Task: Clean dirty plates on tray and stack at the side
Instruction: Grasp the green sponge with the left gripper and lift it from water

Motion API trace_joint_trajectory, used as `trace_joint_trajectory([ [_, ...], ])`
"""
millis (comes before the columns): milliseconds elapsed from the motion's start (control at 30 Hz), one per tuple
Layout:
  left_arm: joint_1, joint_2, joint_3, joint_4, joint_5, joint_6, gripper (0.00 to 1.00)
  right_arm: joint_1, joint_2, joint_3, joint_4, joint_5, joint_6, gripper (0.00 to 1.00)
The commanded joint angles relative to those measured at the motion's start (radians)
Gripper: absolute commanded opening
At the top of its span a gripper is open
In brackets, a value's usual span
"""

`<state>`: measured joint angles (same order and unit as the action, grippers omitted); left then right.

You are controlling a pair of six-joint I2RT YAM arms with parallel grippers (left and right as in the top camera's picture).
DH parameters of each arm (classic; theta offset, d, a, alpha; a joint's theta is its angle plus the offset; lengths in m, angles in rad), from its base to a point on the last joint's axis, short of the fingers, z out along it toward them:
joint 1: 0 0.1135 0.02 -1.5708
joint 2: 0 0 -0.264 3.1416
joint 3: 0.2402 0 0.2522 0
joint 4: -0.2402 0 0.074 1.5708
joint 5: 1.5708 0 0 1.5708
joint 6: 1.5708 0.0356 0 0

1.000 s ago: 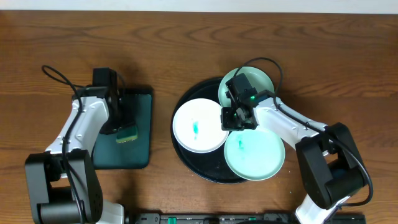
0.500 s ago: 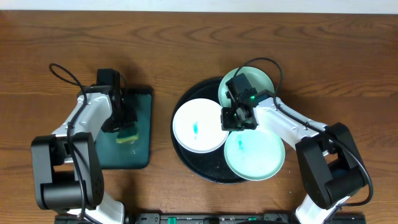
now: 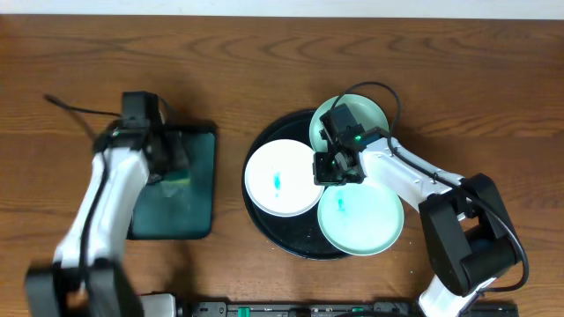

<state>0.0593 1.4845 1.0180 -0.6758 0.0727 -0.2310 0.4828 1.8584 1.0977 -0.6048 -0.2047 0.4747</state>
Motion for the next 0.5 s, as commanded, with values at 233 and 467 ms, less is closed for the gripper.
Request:
trace_joint_trajectory([
  [233, -0.053, -0.468, 0.001, 0.020, -0.002, 0.082, 0.07, 0.007, 0.010, -0.007, -0.015, -0.009, -0.001, 0.01],
  [467, -0.059, -0.651, 0.001, 0.035, -0.001, 0.111, 0.07, 0.009, 0.010, -0.007, -0.016, -0.009, -0.001, 0.01],
])
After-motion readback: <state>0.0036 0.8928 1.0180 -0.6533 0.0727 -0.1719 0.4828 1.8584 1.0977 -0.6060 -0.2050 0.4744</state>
